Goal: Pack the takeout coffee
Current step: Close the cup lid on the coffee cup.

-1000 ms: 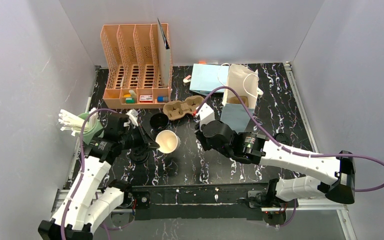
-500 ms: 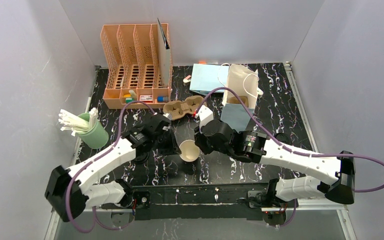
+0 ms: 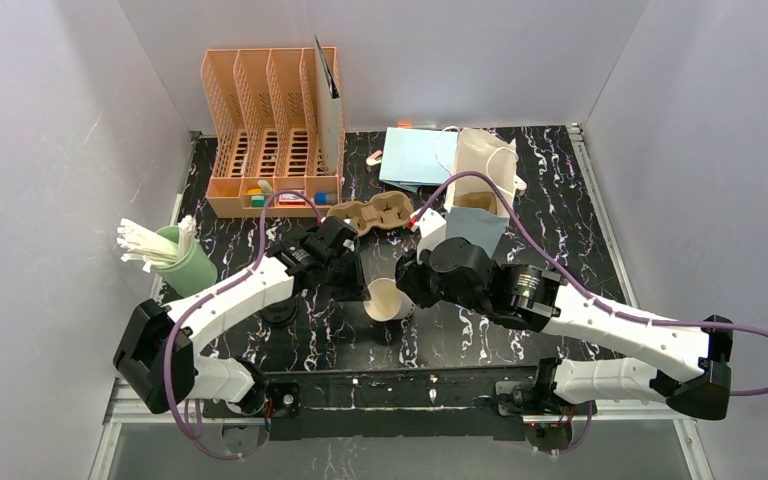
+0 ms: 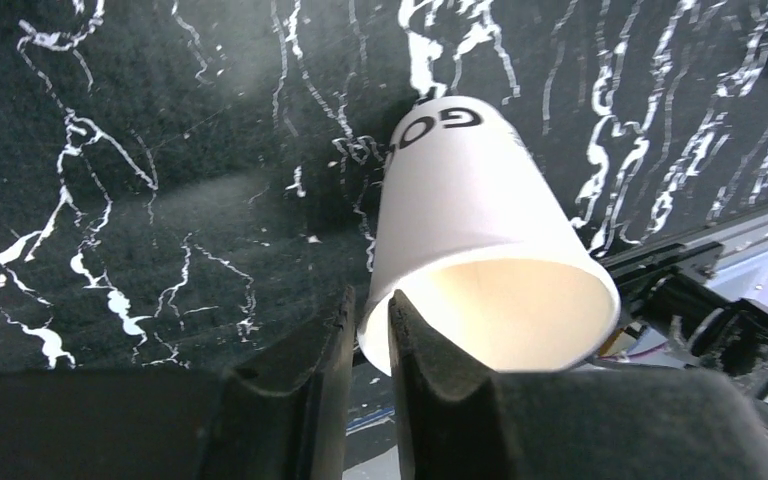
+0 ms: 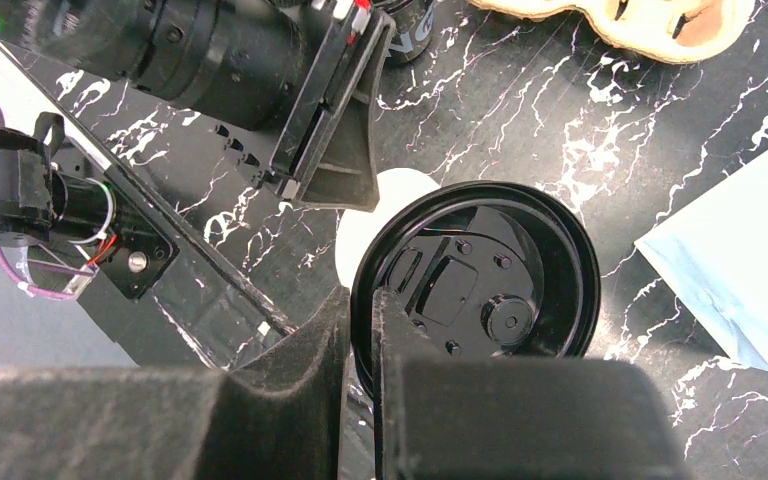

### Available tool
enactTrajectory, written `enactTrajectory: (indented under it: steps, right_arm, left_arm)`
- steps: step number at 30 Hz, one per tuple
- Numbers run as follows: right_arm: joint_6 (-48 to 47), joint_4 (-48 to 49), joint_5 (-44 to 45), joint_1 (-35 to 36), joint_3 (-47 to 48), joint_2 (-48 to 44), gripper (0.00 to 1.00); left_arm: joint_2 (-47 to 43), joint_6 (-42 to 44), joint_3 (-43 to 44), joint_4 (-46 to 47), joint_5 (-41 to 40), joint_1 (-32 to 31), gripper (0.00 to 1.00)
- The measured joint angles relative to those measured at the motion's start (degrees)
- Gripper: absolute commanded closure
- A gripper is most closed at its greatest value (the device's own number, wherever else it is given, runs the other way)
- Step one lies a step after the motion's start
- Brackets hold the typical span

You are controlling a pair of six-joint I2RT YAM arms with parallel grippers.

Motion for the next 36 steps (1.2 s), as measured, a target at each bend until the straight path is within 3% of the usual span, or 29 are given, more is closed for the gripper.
enactTrajectory:
  steps: [6,16,21,25,28,29,33,36]
  right_arm:
    - [-0.02,-0.04,0.00,-0.17,-0.07,0.00,0.94]
    - [-0.02,-0.02,0.00,-0.35,-0.35,-0.33,0.94]
    - [0.07,-0.04,-0.90,-0.37,-0.33,-1.44,0.94]
    - [1.75,0.42,-4.02,-1.31,-0.11,-1.22,0.95]
    - [4.20,2.43,-8.63,-4.15,0.37,0.22,0.95]
    - [5.16,3.76,-10.93,-5.79,0.42,0.90,0.96]
    - [11.43,11.26,-23.45,-13.88,0.42,3.89,0.97]
    - [17.25,18.95,-31.58,-18.34,0.31,5.79,0.96]
  left_arm:
    - [-0.66,-0.09,4.17,-0.79,-0.24,0.00,0.70]
    - [-1.20,-1.16,4.35,-0.17,1.38,-0.02,0.67]
    - [-3.61,-0.17,3.45,1.90,1.31,-0.02,0.54]
    - [-13.14,4.37,0.79,2.93,-1.20,-0.02,0.40]
    - [-23.19,9.22,-2.12,4.44,-4.20,-0.07,0.08]
    - [-28.15,11.21,-4.09,5.33,-4.85,-0.07,0.03]
    - [-48.83,16.28,-13.75,11.85,-5.31,-0.07,0.02]
    - [-57.07,18.80,-19.78,17.70,-4.74,-0.07,0.02]
